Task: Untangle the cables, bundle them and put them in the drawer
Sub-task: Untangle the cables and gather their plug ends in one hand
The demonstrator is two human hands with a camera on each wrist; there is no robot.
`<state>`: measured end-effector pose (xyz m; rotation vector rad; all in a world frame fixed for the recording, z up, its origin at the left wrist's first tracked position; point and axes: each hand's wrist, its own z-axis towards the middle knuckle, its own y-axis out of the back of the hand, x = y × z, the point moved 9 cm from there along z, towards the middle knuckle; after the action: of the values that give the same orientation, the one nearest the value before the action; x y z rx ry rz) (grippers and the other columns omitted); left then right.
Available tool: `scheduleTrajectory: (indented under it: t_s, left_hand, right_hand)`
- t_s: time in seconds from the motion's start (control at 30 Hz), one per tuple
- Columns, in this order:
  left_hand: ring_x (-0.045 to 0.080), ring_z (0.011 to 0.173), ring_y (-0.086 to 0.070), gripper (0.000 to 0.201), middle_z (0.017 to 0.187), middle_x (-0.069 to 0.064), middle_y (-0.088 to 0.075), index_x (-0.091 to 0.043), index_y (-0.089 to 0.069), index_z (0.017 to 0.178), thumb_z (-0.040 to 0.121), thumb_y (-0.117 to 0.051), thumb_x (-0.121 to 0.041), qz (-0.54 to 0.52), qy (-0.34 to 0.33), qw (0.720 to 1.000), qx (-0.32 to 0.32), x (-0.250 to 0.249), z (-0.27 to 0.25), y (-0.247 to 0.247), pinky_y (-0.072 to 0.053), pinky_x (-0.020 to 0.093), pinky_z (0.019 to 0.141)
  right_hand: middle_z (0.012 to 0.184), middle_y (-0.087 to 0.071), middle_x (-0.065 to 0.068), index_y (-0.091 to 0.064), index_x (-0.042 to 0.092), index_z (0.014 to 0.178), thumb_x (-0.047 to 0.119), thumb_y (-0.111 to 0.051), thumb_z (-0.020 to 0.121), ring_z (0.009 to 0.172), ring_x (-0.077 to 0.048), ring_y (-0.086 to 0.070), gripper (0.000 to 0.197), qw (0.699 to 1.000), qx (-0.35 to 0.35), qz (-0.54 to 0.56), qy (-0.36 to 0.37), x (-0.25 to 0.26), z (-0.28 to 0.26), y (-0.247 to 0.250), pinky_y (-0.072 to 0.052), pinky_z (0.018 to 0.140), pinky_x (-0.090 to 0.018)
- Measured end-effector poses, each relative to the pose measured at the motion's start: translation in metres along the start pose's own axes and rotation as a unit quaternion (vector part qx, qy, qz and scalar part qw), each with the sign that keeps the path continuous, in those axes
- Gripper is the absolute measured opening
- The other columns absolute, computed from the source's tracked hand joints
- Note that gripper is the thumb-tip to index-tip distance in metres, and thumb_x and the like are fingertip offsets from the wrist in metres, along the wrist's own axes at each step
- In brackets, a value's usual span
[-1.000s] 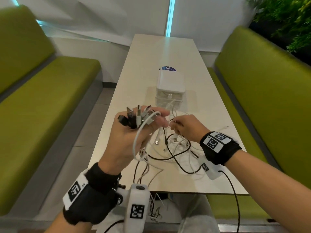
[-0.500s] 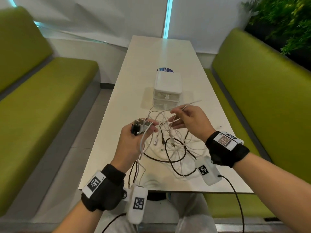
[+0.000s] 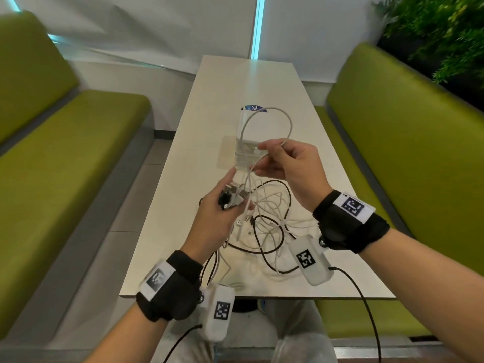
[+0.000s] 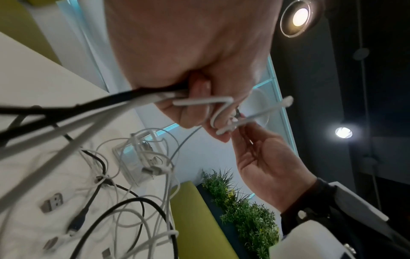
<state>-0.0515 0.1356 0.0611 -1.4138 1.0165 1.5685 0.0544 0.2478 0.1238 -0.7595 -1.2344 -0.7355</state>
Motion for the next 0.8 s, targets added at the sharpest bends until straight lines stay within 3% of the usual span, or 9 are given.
scheduleTrajectory:
  t_s: [0.03,0.1,0.17,0.23,0.3,0.4,0.47,0.6,0.8]
  left_hand:
    - [-0.008,0.087,-0.065,0.035,0.100,-0.007,-0.071,-0.022,-0.060,0.124,0.092,-0.064,-0.011,0.030,-0.001,0.999,0.009,-0.001,0.003,-0.003,-0.046,0.009,0.078]
    - [-0.013,0.059,-0.058,0.009,0.096,-0.005,-0.072,-0.011,-0.070,0.096,0.092,-0.063,-0.009,0.063,-0.002,0.998,0.008,-0.006,0.005,-0.006,-0.041,0.005,0.057]
    - [-0.008,0.045,-0.050,0.009,0.082,-0.003,-0.072,-0.008,-0.071,0.087,0.092,-0.063,-0.010,0.065,0.004,0.998,-0.017,-0.005,0.008,0.001,-0.035,0.007,0.048]
    - [0.005,0.048,-0.048,0.014,0.074,-0.001,-0.069,-0.007,-0.070,0.082,0.091,-0.066,-0.017,0.038,0.006,0.999,-0.033,-0.006,0.008,0.009,-0.036,0.018,0.051]
    - [0.017,0.051,-0.043,0.016,0.077,0.007,-0.066,-0.011,-0.070,0.081,0.091,-0.065,-0.023,-0.006,0.019,0.999,-0.035,-0.009,0.008,0.014,-0.034,0.024,0.048]
    - [0.001,0.047,-0.047,0.011,0.078,0.002,-0.066,-0.012,-0.069,0.091,0.094,-0.061,-0.020,-0.056,0.007,0.998,-0.026,-0.022,0.006,0.019,-0.035,0.015,0.043]
    - [0.000,0.047,-0.050,0.011,0.078,0.003,-0.064,-0.011,-0.067,0.096,0.094,-0.059,-0.019,-0.069,-0.011,0.997,-0.015,-0.031,0.005,0.021,-0.035,0.014,0.042]
    - [0.005,0.048,-0.046,0.011,0.075,-0.003,-0.065,-0.018,-0.067,0.093,0.092,-0.061,-0.026,-0.082,-0.020,0.996,-0.012,-0.039,0.003,0.031,-0.034,0.017,0.042]
    - [0.000,0.046,-0.046,0.012,0.073,-0.002,-0.062,-0.010,-0.067,0.094,0.090,-0.061,-0.021,-0.083,0.050,0.993,0.060,-0.026,-0.003,0.024,-0.034,0.011,0.041]
  right_hand:
    - [0.074,-0.066,-0.019,-0.066,-0.003,0.098,0.010,-0.051,0.098,0.074,-0.028,-0.071,0.019,1.000,0.021,-0.006,-0.001,-0.001,-0.001,-0.005,-0.059,0.069,-0.032]
    - [0.074,-0.068,-0.016,-0.068,0.001,0.094,0.010,-0.053,0.097,0.075,-0.027,-0.070,0.018,0.998,0.051,-0.027,0.010,-0.001,-0.004,-0.009,-0.058,0.070,-0.033]
    - [0.077,-0.068,-0.015,-0.069,0.004,0.097,0.009,-0.055,0.095,0.072,-0.024,-0.067,0.015,0.994,0.076,-0.080,0.018,-0.004,-0.004,-0.009,-0.057,0.069,-0.032]
    - [0.085,-0.068,-0.019,-0.068,0.005,0.104,0.006,-0.057,0.093,0.070,-0.023,-0.064,0.015,0.978,0.137,-0.159,-0.008,-0.019,-0.007,-0.013,-0.057,0.068,-0.032]
    - [0.094,-0.069,-0.013,-0.068,0.011,0.107,0.006,-0.058,0.092,0.071,-0.022,-0.067,0.018,0.941,0.210,-0.257,-0.067,-0.050,-0.016,-0.019,-0.057,0.069,-0.031]
    - [0.093,-0.067,0.003,-0.070,0.020,0.103,0.020,-0.060,0.093,0.079,-0.016,-0.066,0.014,0.866,0.238,-0.435,-0.068,-0.088,-0.027,-0.022,-0.053,0.074,-0.028]
    - [0.085,-0.064,0.007,-0.069,0.018,0.095,0.028,-0.060,0.093,0.077,-0.011,-0.061,0.014,0.843,0.214,-0.491,-0.053,-0.101,-0.026,-0.020,-0.049,0.074,-0.028]
    - [0.096,-0.065,-0.001,-0.056,0.016,0.106,0.031,-0.062,0.091,0.086,-0.016,-0.061,0.023,0.837,0.177,-0.511,-0.080,-0.115,-0.018,-0.011,-0.051,0.081,-0.035]
    - [0.084,-0.060,0.009,-0.030,0.034,0.131,0.038,-0.070,0.084,0.063,-0.009,-0.062,0.062,0.895,0.069,-0.441,0.016,-0.072,-0.009,-0.008,-0.050,0.061,-0.025]
